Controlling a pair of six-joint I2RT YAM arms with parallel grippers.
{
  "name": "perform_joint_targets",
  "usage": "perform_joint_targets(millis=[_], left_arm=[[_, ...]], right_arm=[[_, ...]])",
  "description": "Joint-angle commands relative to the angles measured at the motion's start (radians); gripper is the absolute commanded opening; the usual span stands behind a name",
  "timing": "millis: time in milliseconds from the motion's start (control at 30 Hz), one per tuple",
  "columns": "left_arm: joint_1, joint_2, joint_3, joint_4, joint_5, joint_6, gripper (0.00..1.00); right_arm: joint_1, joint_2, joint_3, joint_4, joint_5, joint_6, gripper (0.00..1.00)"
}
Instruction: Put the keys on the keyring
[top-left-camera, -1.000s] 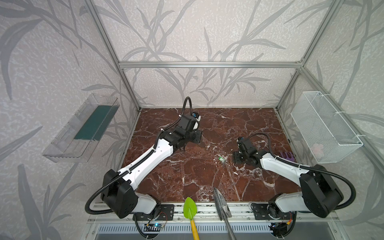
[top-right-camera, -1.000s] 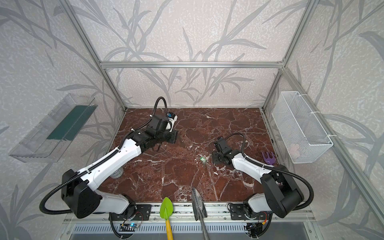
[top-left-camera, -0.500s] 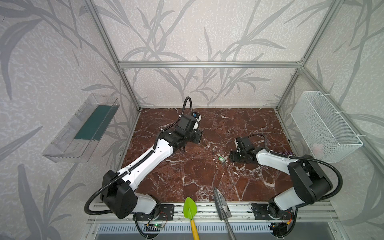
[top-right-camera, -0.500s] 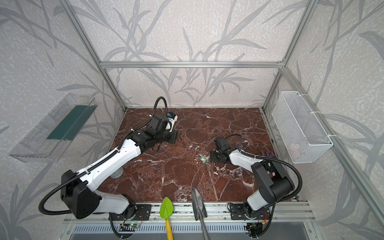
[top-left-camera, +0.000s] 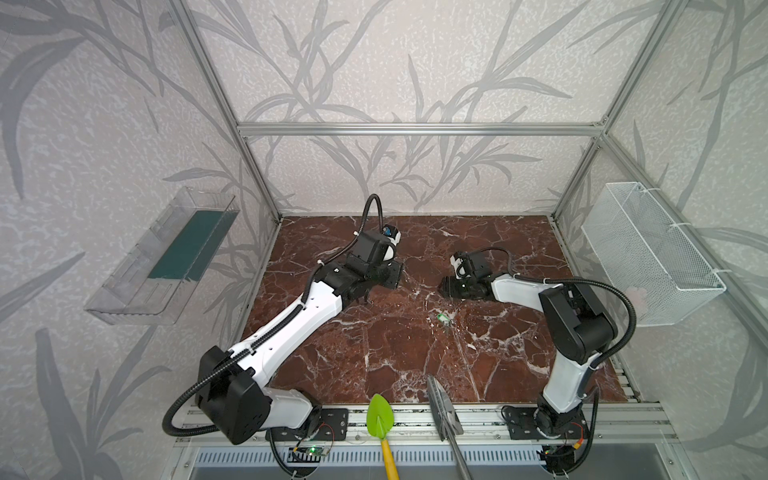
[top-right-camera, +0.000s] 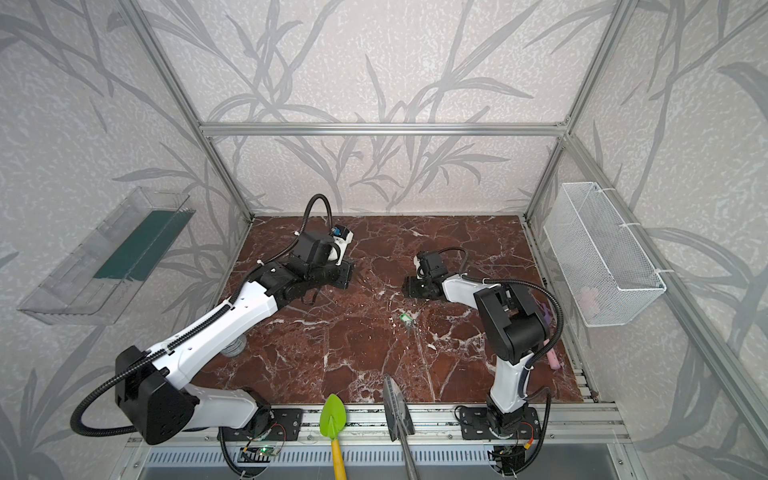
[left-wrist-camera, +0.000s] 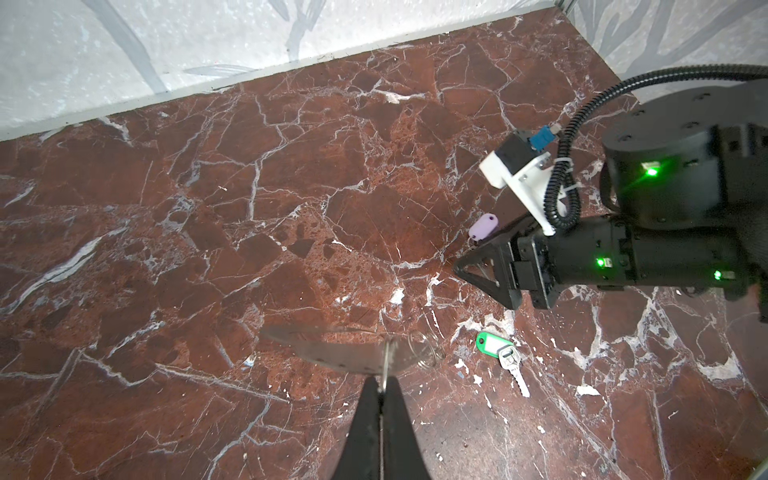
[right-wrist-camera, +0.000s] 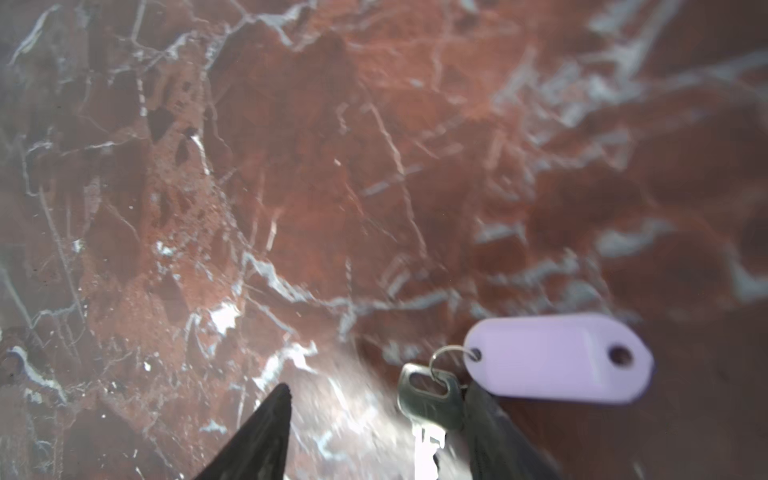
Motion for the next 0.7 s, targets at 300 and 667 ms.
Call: perform_joint_targets(millis=[300,667], left_arm=[[-0.004,-0.042,-0.023,0.020,-0.022,0.008,0.00],[-0.004,-0.033,-0.018,0.017,-0.020,0.009,0.00]], right_arm=[[0.002,-0.028,0.054,-0.130,0.042,-0.128,0.58],[0.035,0.024,0.133,-0.223,0.180,-0.146,0.52]])
